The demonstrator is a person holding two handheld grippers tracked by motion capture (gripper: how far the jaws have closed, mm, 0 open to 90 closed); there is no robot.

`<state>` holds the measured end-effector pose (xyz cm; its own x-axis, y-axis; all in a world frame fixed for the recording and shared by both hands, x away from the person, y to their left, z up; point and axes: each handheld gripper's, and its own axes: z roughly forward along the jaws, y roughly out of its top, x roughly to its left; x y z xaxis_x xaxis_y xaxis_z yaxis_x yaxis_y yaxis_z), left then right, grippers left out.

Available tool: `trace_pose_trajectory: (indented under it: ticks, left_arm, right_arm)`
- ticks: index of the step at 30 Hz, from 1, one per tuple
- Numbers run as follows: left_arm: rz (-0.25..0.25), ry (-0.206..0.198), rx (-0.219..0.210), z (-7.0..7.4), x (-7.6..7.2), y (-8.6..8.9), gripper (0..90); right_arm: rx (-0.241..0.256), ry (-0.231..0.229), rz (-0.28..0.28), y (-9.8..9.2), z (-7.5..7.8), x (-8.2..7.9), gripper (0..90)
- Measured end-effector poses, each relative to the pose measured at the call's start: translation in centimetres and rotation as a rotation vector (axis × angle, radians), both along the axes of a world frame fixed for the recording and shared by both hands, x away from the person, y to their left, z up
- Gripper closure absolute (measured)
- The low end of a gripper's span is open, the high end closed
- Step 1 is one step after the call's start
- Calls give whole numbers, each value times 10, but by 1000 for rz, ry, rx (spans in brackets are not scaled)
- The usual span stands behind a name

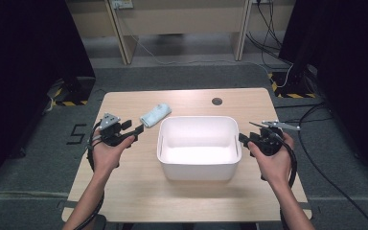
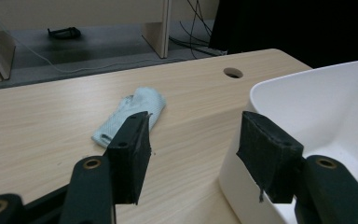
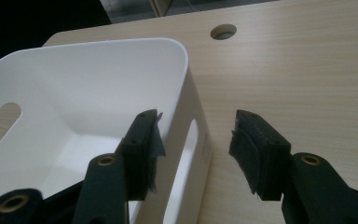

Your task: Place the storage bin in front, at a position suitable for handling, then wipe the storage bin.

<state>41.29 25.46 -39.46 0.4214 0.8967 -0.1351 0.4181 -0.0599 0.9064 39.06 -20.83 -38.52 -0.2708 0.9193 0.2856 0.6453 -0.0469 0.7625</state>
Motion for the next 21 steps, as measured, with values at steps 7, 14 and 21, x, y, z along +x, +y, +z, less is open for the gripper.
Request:
trace_pose_trajectory:
  ticks: [7,14,21]
  left_arm:
    - [2,8,3,-6,-3,2,418]
    - [7,10,13,-8,-1,2,416]
    - [22,34,62,-25,14,2,401]
  right_arm:
    - [-12,-22,8,6,5,2,517]
    - [-20,-9,10,8,1,1,518]
    - [-34,-2,24,11,1,3,517]
